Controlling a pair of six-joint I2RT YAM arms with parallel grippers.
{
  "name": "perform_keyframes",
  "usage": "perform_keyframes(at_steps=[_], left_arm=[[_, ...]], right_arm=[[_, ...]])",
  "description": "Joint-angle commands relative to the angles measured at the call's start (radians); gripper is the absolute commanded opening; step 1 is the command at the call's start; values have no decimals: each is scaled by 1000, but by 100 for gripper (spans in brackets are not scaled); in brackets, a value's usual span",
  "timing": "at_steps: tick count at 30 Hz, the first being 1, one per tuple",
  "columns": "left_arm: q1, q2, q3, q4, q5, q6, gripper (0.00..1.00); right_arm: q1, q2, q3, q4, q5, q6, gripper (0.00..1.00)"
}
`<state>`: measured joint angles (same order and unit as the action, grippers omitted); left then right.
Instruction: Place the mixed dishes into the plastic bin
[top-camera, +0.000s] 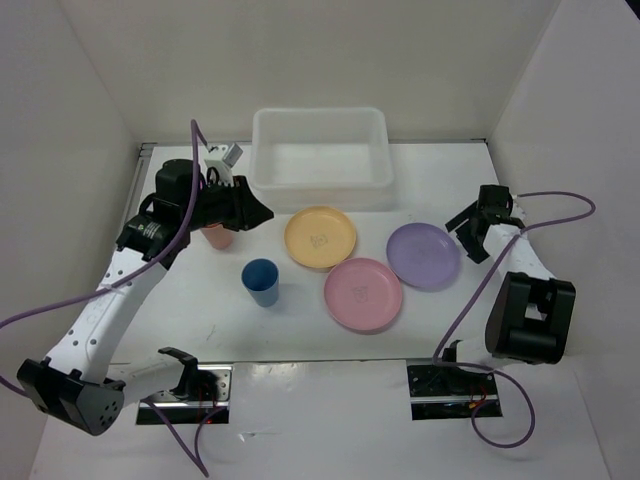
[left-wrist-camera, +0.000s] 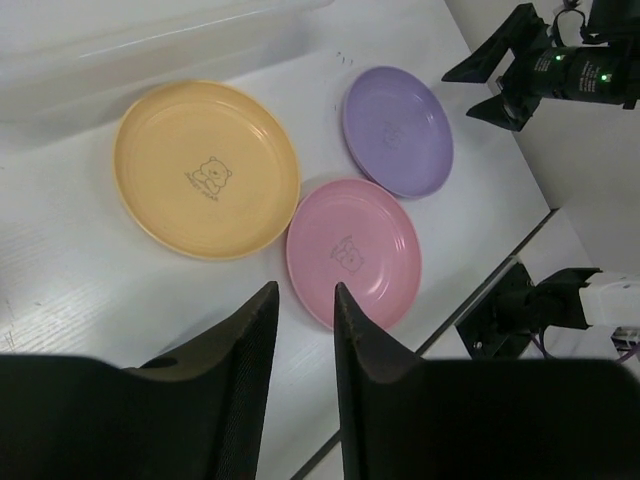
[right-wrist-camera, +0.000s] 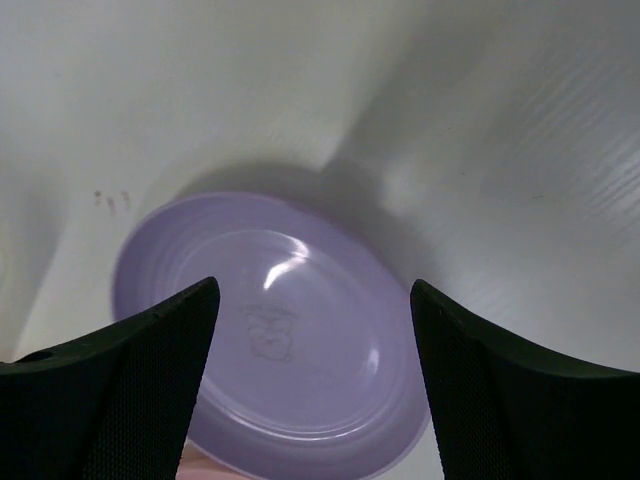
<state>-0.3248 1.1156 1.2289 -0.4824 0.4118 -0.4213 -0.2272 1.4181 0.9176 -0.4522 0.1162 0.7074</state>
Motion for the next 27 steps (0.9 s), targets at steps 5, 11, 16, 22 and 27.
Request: perform_keyframes(at_steps=[5,11,16,22,27], left_arm=[[4,-6,-8,2,50,33,65],[13,-16,-8,-7,39,33,74],[23,-16,-17,-7,39,33,76],[32,-25,-17,-7,39,33,76],[32,-25,-17,-7,39,24,76]], right_arm=[[-8,79,60,-48,108,-48,77],[-8,116,18,-23,120,-48,73],[-8,171,9,0,120,-57,65],[-8,212,-10,30,100,-57,48],[-8,245,-19,59,82,-57,31]])
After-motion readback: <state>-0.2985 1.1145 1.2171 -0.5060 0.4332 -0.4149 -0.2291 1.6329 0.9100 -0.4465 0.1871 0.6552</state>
